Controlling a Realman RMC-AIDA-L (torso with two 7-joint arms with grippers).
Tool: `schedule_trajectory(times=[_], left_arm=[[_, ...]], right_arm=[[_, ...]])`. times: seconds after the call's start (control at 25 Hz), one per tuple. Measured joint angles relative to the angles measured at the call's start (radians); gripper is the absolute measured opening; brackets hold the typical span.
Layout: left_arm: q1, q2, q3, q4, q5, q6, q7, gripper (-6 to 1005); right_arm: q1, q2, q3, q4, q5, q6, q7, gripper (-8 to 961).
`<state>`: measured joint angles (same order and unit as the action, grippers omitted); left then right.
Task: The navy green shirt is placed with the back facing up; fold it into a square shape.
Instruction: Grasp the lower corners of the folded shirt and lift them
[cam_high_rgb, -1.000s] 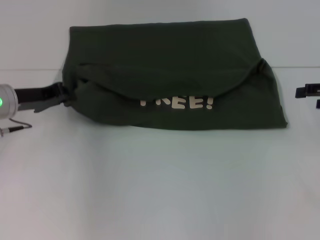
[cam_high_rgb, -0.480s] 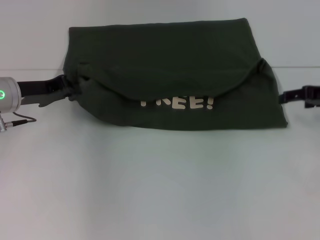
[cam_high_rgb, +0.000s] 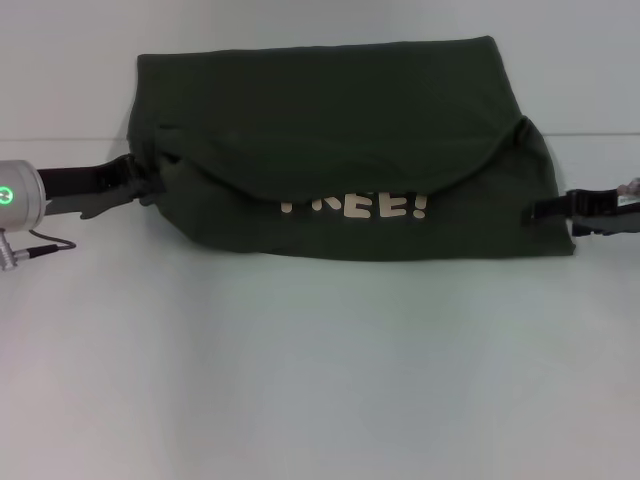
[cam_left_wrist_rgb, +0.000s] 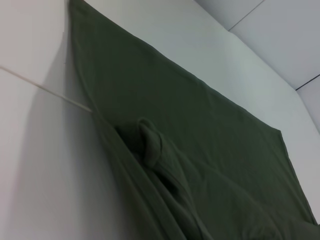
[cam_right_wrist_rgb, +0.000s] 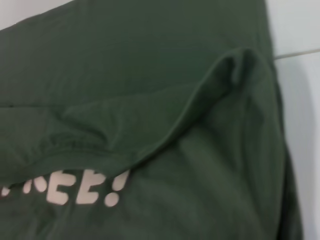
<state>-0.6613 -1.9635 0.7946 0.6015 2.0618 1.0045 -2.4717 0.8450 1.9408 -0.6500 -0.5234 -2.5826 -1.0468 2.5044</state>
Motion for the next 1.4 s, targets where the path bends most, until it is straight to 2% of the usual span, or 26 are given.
schedule_trajectory(times=[0.44, 0.64, 0.96, 1.4], left_arm=[[0.0, -0.001, -0.001, 0.0, 0.0, 0.0, 0.002, 13], [0.001, -0.002, -0.004, 0.0, 0.0, -0.004, 0.002, 12], [0.0, -0.003, -0.005, 0.0, 0.001, -0.007, 0.002, 12], [0.002, -0.001, -0.001, 0.0, 0.007, 0.018, 0.003, 13]], right_arm=[[0.008, 0.008, -0.091, 0.029, -0.004, 0.069, 0.066, 907], [0.011, 0.013, -0.092, 0.03, 0.0, 0.076, 0.061, 711], [0.008, 0.012, -0.087, 0.022, 0.001, 0.075, 0.064, 498], [-0.002, 0.005, -0.085, 0.021, 0.002, 0.064, 0.06, 37]])
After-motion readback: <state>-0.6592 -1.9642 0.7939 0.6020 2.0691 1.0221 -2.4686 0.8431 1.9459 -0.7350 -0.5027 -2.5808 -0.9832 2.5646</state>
